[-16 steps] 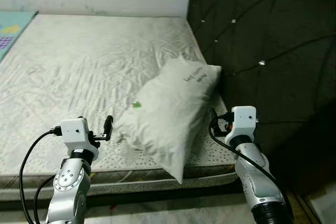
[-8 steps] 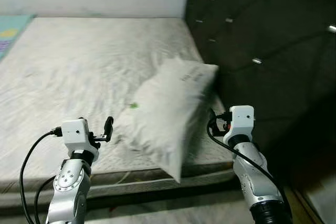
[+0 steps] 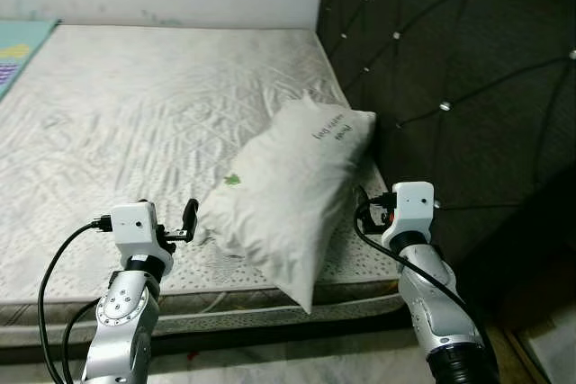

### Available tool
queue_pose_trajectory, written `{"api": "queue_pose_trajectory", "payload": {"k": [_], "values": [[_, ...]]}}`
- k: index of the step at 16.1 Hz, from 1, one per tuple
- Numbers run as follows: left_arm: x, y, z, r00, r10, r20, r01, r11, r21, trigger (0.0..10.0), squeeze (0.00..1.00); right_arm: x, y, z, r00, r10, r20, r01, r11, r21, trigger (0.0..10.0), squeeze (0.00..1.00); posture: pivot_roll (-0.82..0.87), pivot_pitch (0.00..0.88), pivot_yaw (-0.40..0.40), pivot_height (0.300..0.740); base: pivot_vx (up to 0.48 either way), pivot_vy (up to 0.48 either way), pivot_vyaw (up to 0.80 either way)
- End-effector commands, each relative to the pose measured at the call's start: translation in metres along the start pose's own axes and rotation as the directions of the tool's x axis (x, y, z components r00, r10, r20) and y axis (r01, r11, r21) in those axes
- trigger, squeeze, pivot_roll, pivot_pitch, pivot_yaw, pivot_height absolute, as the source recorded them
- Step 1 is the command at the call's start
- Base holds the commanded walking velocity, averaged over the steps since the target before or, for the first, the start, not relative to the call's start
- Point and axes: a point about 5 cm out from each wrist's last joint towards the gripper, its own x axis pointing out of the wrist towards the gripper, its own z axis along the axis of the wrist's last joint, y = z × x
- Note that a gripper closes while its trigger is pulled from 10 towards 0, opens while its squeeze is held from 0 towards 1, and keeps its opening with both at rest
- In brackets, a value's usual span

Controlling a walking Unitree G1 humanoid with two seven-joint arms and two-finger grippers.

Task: Clean up the room

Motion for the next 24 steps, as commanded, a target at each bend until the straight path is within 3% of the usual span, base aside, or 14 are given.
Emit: {"api": "queue_pose_trajectory", "payload": {"k": [1, 24], "values": [[0.0004, -0.0013, -0.0002, 1.000, -0.009, 0.000, 0.009, 1.000, 0.007, 10.0, 0.00, 0.0014, -0.0027, 0.0005, 1.000, -0.007, 0.005, 0.007, 1.000, -0.007, 10.0, 0.00, -0.07, 0.031, -0.033, 0.740, 0.000, 0.000, 0.00], [0.0018, -0.0057, 0.0013, 0.999, -0.048, 0.010, 0.048, 0.999, -0.018, 10.0, 0.00, 0.0018, -0.0035, -0.0010, 1.000, -0.017, 0.000, 0.017, 1.000, -0.002, 10.0, 0.00, -0.07, 0.038, -0.033, 0.740, 0.000, 0.000, 0.00]]}}
